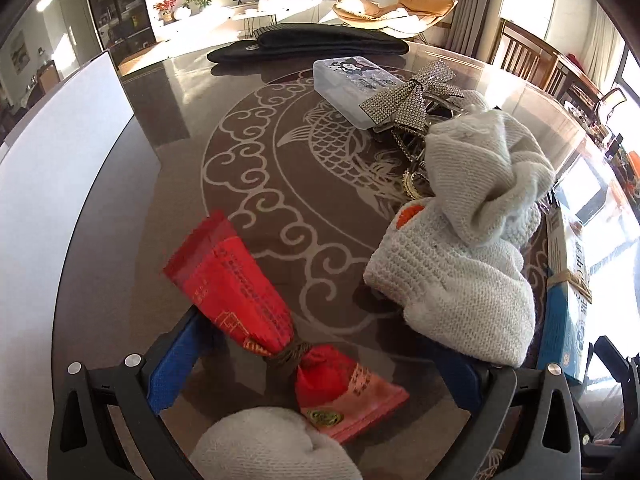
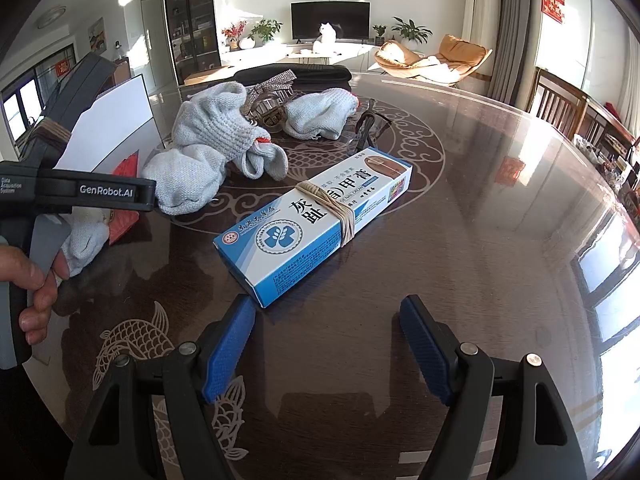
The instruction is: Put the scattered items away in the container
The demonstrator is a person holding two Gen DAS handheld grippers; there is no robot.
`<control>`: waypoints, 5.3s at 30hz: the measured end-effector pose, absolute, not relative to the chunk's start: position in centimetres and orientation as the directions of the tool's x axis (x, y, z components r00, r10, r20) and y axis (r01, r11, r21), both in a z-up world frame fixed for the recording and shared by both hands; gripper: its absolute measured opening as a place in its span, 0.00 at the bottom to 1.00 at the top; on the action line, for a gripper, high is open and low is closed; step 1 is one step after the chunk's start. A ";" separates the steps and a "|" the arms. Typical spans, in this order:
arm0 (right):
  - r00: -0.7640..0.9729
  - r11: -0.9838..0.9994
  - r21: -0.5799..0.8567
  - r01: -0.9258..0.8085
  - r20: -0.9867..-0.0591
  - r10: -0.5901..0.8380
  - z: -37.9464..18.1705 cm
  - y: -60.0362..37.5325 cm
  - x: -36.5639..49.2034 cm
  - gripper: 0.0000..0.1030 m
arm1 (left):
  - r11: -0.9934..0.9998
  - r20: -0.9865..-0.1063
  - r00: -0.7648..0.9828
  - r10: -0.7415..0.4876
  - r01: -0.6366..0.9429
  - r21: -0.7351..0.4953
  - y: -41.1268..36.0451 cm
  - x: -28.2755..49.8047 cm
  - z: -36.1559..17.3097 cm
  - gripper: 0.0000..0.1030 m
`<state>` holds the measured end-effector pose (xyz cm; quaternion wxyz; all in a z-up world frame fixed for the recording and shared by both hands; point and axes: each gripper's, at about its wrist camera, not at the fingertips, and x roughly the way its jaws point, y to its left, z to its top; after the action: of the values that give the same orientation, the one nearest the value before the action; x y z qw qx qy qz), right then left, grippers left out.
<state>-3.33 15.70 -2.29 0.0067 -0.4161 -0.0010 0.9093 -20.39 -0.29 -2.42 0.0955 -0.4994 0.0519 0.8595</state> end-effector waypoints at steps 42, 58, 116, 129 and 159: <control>-0.656 -1.000 -0.001 -0.007 -0.754 0.005 -2.4 15.6 -3.9 0.75 | -0.980 -0.790 -0.587 0.179 -0.176 -0.092 -2.4 -7.3 0.2 0.98; -0.657 -1.000 -0.001 -0.006 -0.754 0.005 -2.5 15.6 -4.0 0.74 | -0.987 -0.732 -0.670 0.123 -0.159 -0.021 -2.5 -4.4 1.2 0.99; -0.658 -1.000 -0.001 -0.005 -0.753 0.004 -2.6 15.6 -4.0 0.74 | -0.981 -0.807 -0.578 0.117 -0.192 -0.005 -3.4 -8.2 -2.2 1.00; -0.658 -1.000 0.000 -0.005 -0.753 0.003 -2.6 15.6 -3.9 0.75 | -0.981 -0.807 -0.579 0.117 -0.192 -0.005 -3.4 -8.2 -2.3 1.00; -0.663 -0.996 0.041 0.080 -0.743 -0.084 -2.7 15.2 -3.7 0.75 | -0.982 -0.805 -0.582 0.119 -0.190 -0.008 -3.4 -8.4 -2.2 1.00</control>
<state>-3.73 15.23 -2.68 -0.0448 -0.4077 0.0026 0.9120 -8.36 -3.36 -2.22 0.0869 -0.4489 0.0396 0.8885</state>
